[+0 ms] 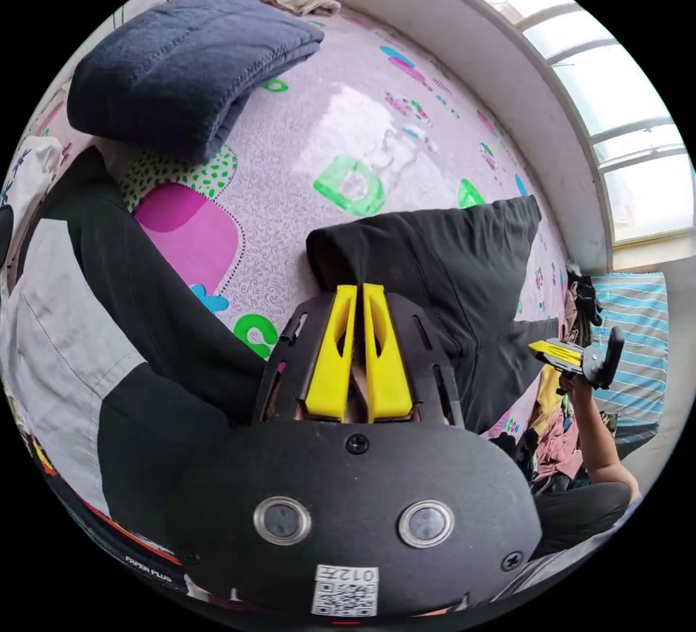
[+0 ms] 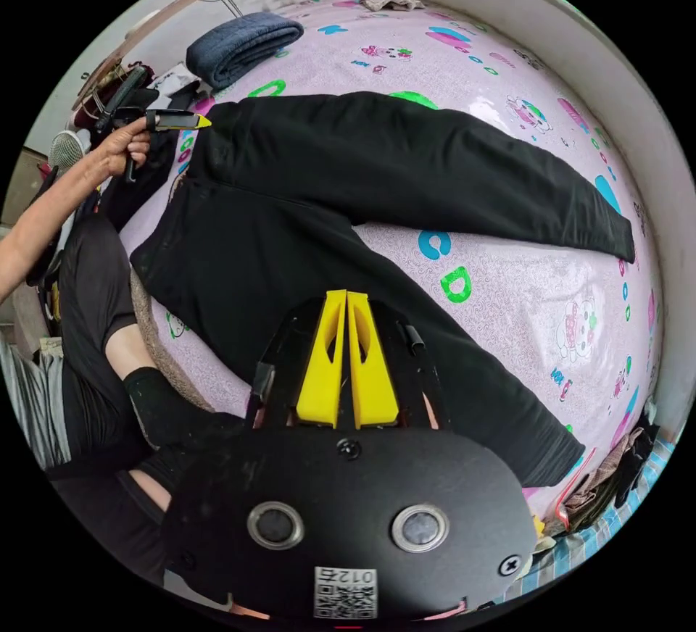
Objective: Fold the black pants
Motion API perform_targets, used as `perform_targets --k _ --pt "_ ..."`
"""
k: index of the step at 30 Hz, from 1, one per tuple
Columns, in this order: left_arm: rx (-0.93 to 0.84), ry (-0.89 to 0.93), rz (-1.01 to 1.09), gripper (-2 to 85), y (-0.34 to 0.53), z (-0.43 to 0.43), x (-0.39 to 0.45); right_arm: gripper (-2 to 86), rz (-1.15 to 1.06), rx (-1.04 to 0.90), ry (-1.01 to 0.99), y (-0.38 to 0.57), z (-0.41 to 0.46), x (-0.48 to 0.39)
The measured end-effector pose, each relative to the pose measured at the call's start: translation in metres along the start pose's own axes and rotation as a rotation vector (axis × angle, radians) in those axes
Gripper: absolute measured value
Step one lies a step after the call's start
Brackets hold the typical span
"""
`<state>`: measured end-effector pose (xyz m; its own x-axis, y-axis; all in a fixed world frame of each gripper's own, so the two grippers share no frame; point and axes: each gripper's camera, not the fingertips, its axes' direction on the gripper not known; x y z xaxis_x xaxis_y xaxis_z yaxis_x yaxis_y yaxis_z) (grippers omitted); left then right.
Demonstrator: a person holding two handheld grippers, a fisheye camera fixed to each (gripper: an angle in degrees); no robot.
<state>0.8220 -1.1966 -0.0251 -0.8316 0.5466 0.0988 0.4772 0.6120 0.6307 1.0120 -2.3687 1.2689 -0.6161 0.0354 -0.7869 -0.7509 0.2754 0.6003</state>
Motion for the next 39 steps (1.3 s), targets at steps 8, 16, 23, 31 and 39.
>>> perform_targets --k 8,16,23,31,39 --pt "-0.016 -0.08 0.017 0.0 0.001 0.005 0.003 -1.0 -0.025 0.134 0.02 0.055 0.035 -0.006" --pt "-0.03 -0.065 0.012 0.1 0.002 0.0 0.0 -1.0 0.051 0.078 -0.06 0.035 0.054 0.041" --pt "-0.012 -0.024 0.028 0.1 0.005 -0.005 -0.011 -1.0 0.282 -0.026 -0.266 0.054 0.046 0.112" --pt "-0.063 -0.054 0.041 0.4 0.013 0.016 -0.012 -1.0 0.254 0.033 -0.168 0.067 -0.013 0.128" --pt "0.054 -0.113 0.124 0.7 0.068 -0.018 0.001 -0.9 0.29 0.065 -0.153 0.075 -0.053 0.131"
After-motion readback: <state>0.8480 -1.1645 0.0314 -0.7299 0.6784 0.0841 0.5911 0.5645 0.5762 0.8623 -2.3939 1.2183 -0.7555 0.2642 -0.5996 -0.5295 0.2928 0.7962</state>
